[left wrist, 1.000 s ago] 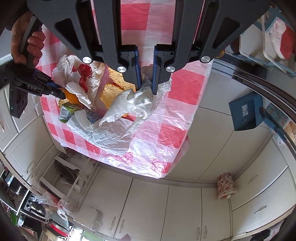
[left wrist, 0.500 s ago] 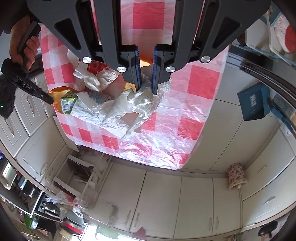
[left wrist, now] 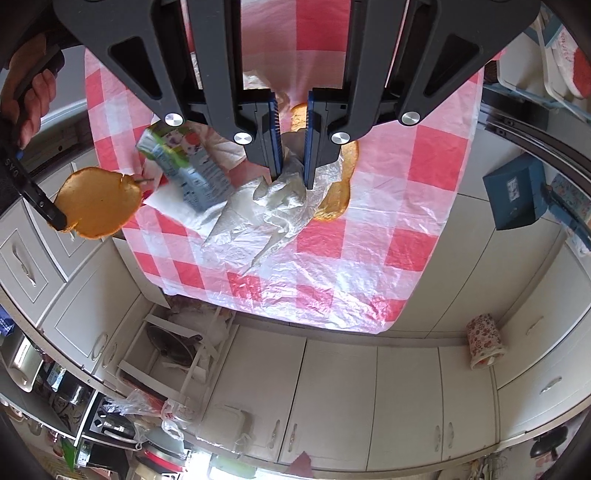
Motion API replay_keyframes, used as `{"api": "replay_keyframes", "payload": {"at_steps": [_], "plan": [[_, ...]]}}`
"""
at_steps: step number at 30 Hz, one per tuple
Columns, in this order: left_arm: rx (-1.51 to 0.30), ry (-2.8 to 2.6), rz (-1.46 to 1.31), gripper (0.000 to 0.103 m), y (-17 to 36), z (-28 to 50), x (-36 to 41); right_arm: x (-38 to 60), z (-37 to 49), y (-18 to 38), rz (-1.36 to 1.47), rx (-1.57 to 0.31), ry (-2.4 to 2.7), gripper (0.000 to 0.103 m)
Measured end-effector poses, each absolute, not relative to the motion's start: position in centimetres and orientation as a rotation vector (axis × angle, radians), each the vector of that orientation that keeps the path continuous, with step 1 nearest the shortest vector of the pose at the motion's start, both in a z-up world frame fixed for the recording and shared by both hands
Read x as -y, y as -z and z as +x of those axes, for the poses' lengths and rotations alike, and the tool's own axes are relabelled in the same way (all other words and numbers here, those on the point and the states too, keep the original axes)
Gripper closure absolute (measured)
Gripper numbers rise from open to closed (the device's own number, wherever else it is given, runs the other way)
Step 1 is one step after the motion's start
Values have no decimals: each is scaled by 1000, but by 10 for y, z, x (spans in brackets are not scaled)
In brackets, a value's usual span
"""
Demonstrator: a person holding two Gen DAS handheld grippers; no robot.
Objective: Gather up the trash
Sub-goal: 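Drop the peel into the yellow bucket with the right gripper while the left drops the tissue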
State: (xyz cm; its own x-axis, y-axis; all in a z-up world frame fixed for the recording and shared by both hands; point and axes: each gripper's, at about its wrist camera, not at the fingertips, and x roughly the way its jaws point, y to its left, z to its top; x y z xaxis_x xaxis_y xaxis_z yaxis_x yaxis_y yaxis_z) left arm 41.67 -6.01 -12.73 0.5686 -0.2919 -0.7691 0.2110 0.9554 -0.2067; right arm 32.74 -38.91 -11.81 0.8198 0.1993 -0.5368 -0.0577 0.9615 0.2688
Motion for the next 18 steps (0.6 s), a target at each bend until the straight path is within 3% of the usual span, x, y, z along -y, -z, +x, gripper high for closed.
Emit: {"api": "replay_keyframes", "payload": {"at_steps": [8, 18], "plan": [[-794, 346, -26, 92, 97, 382, 101, 428, 311, 117, 279, -591, -42, 97], [-815, 506, 23, 92, 100, 341, 210, 512, 283, 128, 340, -612, 197, 97]]}}
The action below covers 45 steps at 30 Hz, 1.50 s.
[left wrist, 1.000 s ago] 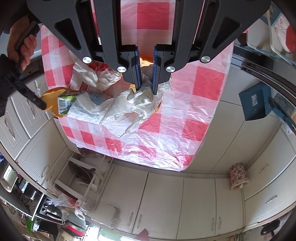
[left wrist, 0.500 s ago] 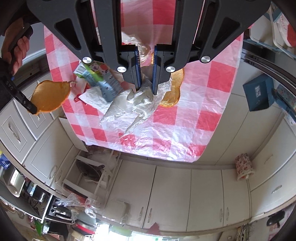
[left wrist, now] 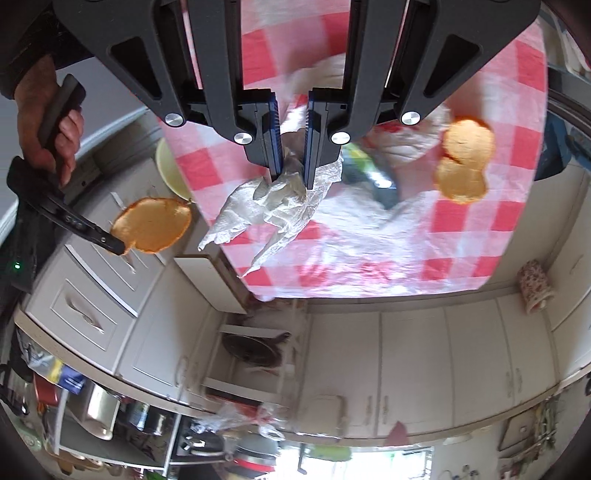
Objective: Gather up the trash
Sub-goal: 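Drop the peel into the yellow bucket with the right gripper while the left drops the tissue, then move both grippers back over the table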
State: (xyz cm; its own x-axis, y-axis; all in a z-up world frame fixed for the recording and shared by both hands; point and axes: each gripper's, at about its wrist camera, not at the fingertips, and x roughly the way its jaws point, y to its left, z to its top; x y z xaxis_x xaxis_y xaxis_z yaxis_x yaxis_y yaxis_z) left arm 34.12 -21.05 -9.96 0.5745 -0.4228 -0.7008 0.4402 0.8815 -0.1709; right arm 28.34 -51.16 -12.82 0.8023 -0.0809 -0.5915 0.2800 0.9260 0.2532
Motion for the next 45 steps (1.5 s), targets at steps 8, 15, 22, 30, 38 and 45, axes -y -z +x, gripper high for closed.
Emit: {"api": "replay_keyframes", "payload": {"at_steps": [8, 15, 22, 30, 38, 45], "plan": [[-863, 602, 26, 92, 110, 336, 296, 562, 301, 167, 349, -773, 336, 95], [-947, 675, 58, 92, 141, 344, 379, 601, 299, 177, 488, -808, 363, 56], [-1062, 691, 98, 92, 192, 361, 465, 621, 273, 128, 599, -610, 375, 45], [-1163, 646, 139, 50, 227, 381, 509, 632, 270, 116, 661, -549, 370, 45], [-1025, 577, 213, 36, 181, 359, 463, 630, 271, 116, 703, -521, 379, 37], [-951, 498, 272, 31, 145, 330, 378, 597, 288, 114, 666, -547, 324, 35]]}}
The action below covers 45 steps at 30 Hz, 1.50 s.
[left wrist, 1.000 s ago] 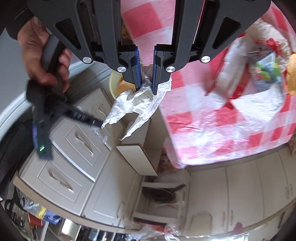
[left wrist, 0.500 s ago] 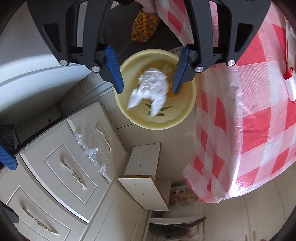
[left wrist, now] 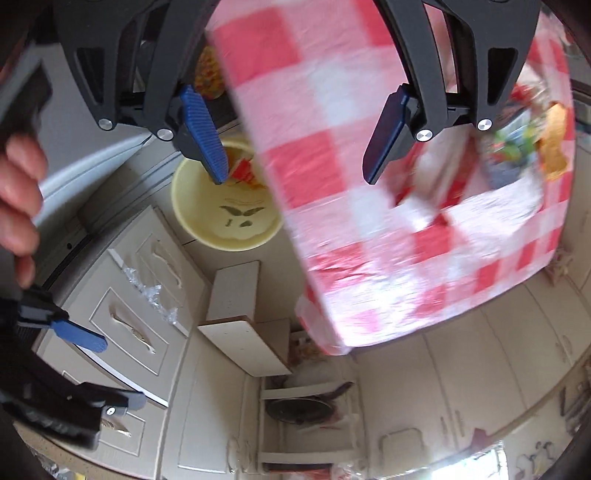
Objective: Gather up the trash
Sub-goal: 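Move both grippers back over the table, then grasp an orange peel half with the left gripper while the right grasps the red-white wrapper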
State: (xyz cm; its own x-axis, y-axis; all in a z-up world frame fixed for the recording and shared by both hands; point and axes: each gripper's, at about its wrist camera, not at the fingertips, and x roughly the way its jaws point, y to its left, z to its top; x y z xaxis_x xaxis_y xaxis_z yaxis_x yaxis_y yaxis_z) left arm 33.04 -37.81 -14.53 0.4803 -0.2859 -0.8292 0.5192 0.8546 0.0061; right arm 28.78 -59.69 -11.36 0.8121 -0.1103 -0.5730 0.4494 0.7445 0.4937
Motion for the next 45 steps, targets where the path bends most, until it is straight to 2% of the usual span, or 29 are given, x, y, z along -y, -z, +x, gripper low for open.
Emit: {"api": "replay_keyframes", "payload": {"at_steps": [3, 13, 22, 30, 36, 42, 45], "plan": [[-934, 432, 218, 26, 134, 322, 315, 578, 294, 112, 629, -564, 293, 34], [-1014, 13, -191, 26, 142, 354, 86, 517, 315, 127, 568, -679, 154, 33], [-1052, -40, -144, 24, 173, 408, 71, 432, 340, 144, 408, -812, -41, 33], [-1077, -69, -178, 24, 195, 421, 60, 365, 357, 152, 317, -905, -265, 33], [-1077, -55, -199, 25, 199, 428, 59, 370, 363, 158, 281, -914, -171, 33], [-1102, -27, -209, 49, 208, 432, 63, 391, 377, 179, 308, -964, -56, 33], [-1111, -3, -205, 70, 209, 433, 66, 387, 382, 187, 297, -987, -44, 33]]}}
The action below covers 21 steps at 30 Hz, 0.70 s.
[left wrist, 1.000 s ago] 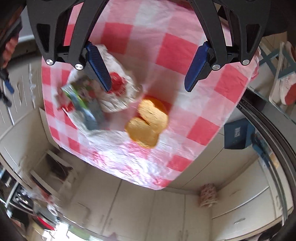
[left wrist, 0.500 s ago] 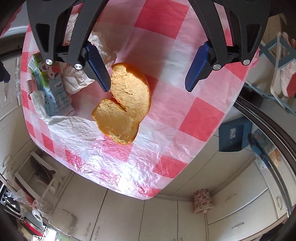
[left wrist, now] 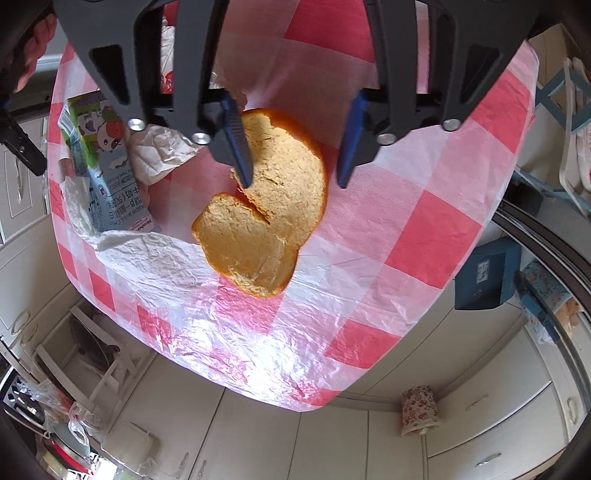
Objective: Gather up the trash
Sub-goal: 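Grasp an orange peel half with the left gripper while the right grasps the red-white wrapper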
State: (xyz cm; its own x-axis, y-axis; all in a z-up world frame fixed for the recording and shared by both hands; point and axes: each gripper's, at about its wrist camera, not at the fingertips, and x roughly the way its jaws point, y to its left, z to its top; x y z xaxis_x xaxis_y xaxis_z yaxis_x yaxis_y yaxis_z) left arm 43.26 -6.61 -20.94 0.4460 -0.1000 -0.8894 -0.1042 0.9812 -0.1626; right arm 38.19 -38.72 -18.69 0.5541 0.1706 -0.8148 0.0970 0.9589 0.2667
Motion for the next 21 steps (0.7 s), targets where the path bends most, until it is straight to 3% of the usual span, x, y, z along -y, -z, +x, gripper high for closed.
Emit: {"api": "replay_keyframes", "payload": {"at_steps": [2, 6, 10, 13, 15, 21], "plan": [[-1114, 12, -191, 78, 209, 433, 69, 384, 386, 192, 274, -996, -34, 33], [-1114, 32, -185, 84, 208, 432, 71, 381, 394, 204, 241, -1007, -9, 37], [-1116, 44, -185, 88, 207, 431, 70, 371, 400, 215, 202, -1022, -30, 61], [-1116, 48, -189, 89, 205, 430, 66, 367, 400, 214, 192, -1022, -53, 93], [-1111, 49, -193, 90, 203, 429, 62, 368, 397, 207, 191, -1002, -62, 99], [-1083, 36, -221, 92, 193, 426, 45, 375, 385, 182, 194, -925, -67, 101]]}}
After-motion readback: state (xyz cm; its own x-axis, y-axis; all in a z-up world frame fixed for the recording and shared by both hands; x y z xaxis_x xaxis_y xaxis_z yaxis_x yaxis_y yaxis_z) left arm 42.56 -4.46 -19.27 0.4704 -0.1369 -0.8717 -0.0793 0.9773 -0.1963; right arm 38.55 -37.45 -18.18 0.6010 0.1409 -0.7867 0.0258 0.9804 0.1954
